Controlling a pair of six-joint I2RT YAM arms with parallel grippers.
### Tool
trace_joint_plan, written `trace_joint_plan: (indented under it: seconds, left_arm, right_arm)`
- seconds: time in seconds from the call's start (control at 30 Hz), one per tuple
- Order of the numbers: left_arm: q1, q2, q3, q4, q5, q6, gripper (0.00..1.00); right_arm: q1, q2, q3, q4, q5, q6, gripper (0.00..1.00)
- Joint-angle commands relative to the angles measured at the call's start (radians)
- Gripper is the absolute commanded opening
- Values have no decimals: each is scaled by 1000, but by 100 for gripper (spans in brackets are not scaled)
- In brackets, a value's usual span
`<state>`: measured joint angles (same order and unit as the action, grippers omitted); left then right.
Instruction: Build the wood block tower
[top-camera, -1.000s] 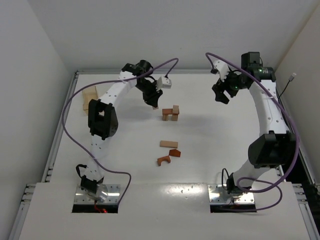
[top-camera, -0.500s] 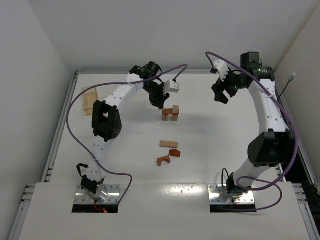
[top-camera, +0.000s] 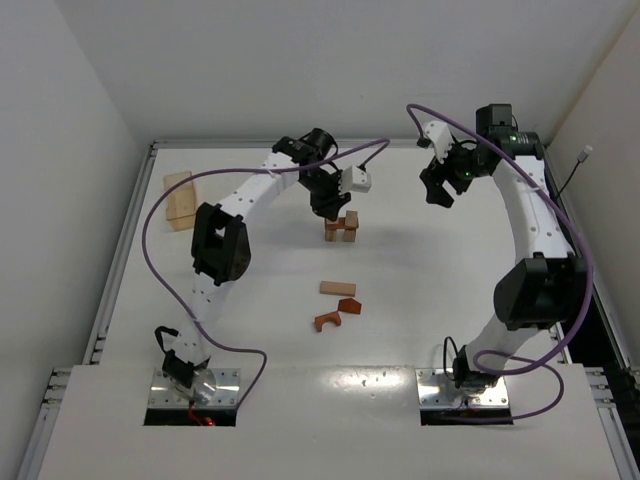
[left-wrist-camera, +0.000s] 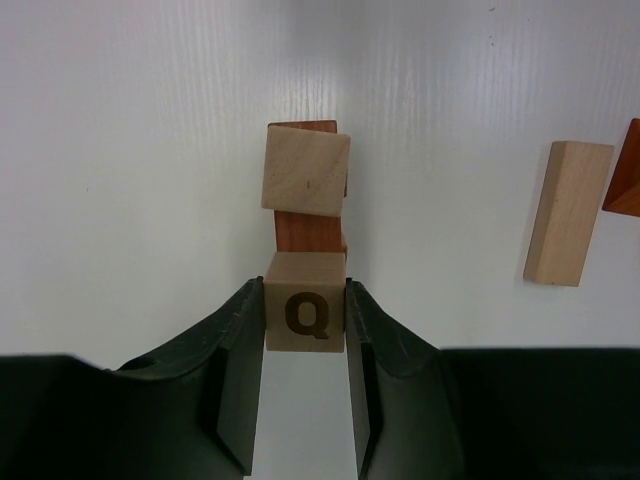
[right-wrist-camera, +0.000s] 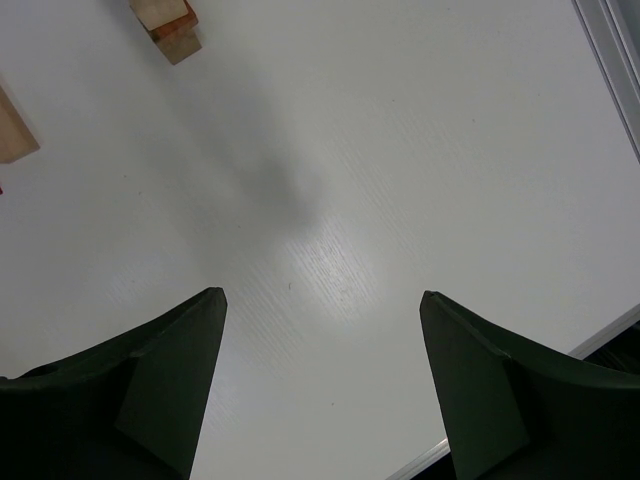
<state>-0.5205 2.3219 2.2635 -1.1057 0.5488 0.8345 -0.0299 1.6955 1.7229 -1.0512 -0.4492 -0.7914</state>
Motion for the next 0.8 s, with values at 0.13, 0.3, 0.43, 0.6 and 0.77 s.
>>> trace_joint_plan:
  seconds: [0.13,0.3,0.43,0.6,0.77]
  left_arm:
    - [-12,8,41,14,3,8,0]
    - [-21,17,41,14,3,8,0]
    - [-21,17,31,14,3,8,0]
    - [-21,17,31,14,-6,8,0]
    - [-21,27,22,14,-15,-1,7]
  right_arm:
    - [4,6,41,11,-16,8,75]
    - [4,6,41,11,-16,8,75]
    - [4,15,41,11,-16,8,75]
    - [4,24,50,11,-16,8,75]
    - [4,24,50,2,-25,8,75]
